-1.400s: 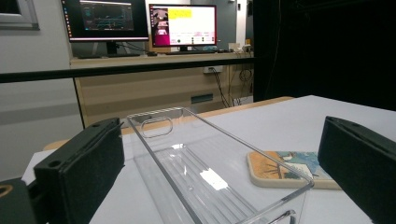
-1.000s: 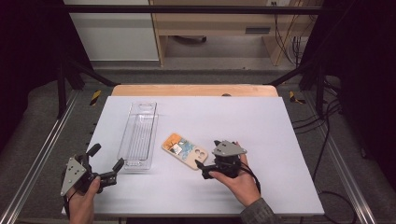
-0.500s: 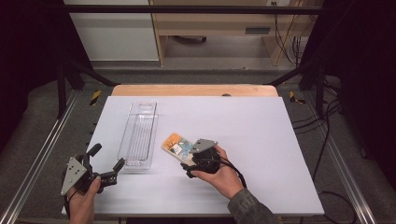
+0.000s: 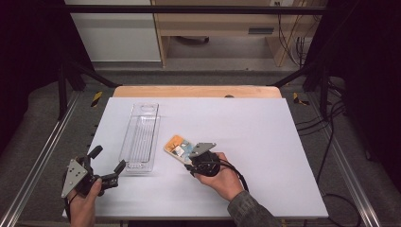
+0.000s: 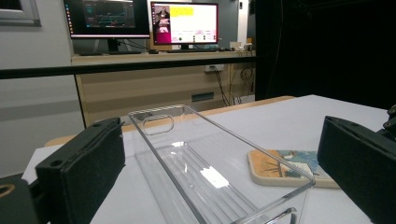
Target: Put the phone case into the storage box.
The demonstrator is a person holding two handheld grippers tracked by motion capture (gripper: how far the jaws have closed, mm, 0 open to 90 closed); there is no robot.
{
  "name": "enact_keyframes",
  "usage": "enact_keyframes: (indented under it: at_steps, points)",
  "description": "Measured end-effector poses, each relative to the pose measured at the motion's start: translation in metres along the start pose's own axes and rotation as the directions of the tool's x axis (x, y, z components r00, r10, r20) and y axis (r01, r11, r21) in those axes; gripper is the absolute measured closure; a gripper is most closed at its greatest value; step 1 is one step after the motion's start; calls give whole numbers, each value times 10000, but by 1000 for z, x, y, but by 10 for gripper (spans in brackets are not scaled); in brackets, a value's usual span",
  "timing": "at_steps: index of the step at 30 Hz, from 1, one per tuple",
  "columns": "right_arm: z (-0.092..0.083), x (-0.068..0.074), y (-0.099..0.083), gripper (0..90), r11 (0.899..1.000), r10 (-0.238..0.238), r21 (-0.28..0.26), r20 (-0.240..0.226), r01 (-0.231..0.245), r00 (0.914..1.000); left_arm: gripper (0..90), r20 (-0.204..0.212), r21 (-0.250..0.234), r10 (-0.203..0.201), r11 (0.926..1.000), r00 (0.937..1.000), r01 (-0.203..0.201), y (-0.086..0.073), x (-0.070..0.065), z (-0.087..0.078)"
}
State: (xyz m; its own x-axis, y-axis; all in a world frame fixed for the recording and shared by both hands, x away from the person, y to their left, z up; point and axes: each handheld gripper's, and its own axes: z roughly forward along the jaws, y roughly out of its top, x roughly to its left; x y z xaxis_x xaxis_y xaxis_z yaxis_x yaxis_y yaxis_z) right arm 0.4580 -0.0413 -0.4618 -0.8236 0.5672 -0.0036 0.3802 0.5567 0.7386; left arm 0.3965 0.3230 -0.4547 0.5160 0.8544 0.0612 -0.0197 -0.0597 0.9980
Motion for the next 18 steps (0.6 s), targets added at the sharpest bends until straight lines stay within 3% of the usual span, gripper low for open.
enact_keyframes:
  at_steps: [1,11,18]
  points:
    - [0,-1,-1,728,9999,8,109,-47,-7,10000,6,8,-10,11,10000,10000,-11,0,0,0]
    - [3,-1,-5,893,9995,156,267,-122,-153,9998,6,-60,-89,-73,9999,10000,72,1,2,-2]
    - [11,0,-14,900,9981,297,560,-422,-274,9987,6,-73,-71,-85,9999,9999,85,1,3,-2]
